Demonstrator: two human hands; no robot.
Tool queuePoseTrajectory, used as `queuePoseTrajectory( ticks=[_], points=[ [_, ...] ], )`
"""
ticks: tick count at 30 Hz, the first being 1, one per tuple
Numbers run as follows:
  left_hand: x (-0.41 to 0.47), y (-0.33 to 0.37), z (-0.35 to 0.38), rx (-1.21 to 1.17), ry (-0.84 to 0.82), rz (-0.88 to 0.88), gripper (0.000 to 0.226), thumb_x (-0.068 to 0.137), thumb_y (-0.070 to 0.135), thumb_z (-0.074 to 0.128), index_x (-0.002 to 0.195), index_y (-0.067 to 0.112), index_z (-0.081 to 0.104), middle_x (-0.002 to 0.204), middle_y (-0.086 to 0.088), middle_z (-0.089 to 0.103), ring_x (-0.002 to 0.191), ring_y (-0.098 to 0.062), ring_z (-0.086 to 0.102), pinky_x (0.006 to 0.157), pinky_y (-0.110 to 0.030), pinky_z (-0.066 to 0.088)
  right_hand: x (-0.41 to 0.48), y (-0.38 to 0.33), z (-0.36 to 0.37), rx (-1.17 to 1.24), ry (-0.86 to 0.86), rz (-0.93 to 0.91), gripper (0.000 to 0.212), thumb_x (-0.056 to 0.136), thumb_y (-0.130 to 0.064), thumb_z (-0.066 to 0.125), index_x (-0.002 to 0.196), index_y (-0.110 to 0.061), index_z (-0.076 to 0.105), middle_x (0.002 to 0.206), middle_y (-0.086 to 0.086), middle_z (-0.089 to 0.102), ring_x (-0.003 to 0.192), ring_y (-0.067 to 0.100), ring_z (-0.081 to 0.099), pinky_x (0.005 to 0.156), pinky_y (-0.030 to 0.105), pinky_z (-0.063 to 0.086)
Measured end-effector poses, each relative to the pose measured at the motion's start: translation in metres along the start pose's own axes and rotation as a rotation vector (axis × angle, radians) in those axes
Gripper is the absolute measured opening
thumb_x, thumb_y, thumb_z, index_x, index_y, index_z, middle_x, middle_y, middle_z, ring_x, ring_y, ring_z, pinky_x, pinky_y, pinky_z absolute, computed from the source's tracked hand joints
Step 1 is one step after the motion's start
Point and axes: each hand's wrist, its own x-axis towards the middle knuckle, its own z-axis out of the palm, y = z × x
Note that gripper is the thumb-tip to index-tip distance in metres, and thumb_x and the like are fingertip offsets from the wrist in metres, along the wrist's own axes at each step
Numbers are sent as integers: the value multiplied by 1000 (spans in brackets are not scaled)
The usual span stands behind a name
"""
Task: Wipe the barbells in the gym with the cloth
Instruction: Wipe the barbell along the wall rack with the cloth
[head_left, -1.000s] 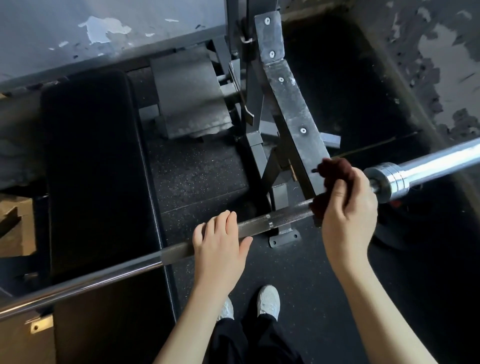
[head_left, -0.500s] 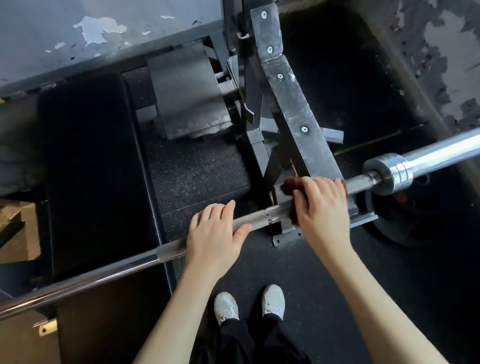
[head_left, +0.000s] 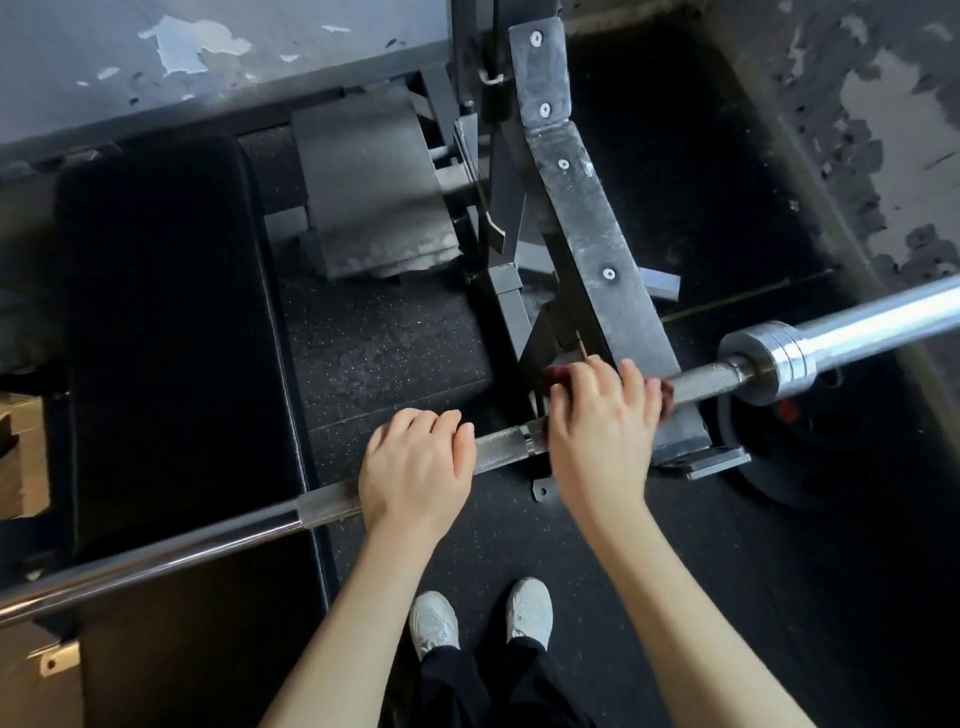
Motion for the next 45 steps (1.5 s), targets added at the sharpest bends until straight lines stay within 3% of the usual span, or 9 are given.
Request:
queuePoseTrajectory(
  ticks=[6,12,20,23,26,29,33,40,45],
  points=[
    [14,-3,-6,5,-125,-23,76,85,49,-3,110,28,66,109,11,67,115,-16,51,94,-34,38,-28,16,-9,22,-74,-419,34,93,-30,45,120,-14,59,131,5,58,124,31,50,108,44,32],
    [18,-4,-11,10,-196,-31,59,88,41,3,103,28,59,105,10,62,112,-14,45,92,-32,37,-7,20,-3,33,52,29,42,93,-33,39,120,-5,55,133,15,55,132,40,41,113,50,25],
    [41,-10,-16,-136,-273,-110,59,90,42,6,109,20,57,113,0,62,110,-25,47,91,-41,38,-20,2,-2,12,-36,-318,36,93,-31,47,121,-12,57,131,8,58,126,32,48,110,44,29],
    [42,-7,-14,-11,-163,-90,73,86,45,-4,115,20,59,119,1,62,117,-23,47,109,-45,26,1,21,-4,-12,25,-144,39,94,-34,41,121,-9,55,132,10,57,129,34,45,111,47,29],
    [38,-3,-9,12,-172,-82,71,92,52,-1,117,24,60,116,4,64,114,-21,50,103,-42,32,2,0,7,79,79,37,43,94,-33,36,123,-7,54,137,12,53,135,38,38,113,51,28],
    [47,-4,-11,-70,-223,-108,58,98,51,13,122,25,59,119,5,62,119,-21,46,94,-41,38,-21,-25,15,93,66,-128,38,94,-29,43,124,-10,57,136,10,54,133,36,41,111,49,31],
    [53,-8,-10,-64,-184,-92,61,95,53,11,120,26,59,115,6,64,119,-19,46,96,-41,38,-3,1,3,-28,-16,-453,39,95,-39,49,123,-15,61,126,5,61,120,30,53,109,47,31],
    [64,-11,-14,-89,-136,-89,64,91,50,7,114,22,60,108,5,66,113,-21,48,99,-41,35,16,-29,17,120,101,31,35,90,-33,44,103,-9,65,115,8,65,122,33,49,113,52,23],
    [69,-12,-17,-126,-89,-95,69,87,49,-2,104,21,59,103,4,67,110,-22,49,99,-40,34,11,-14,4,118,-39,-463,30,91,-28,48,111,-11,63,115,5,63,110,30,54,107,41,28]
  ],
)
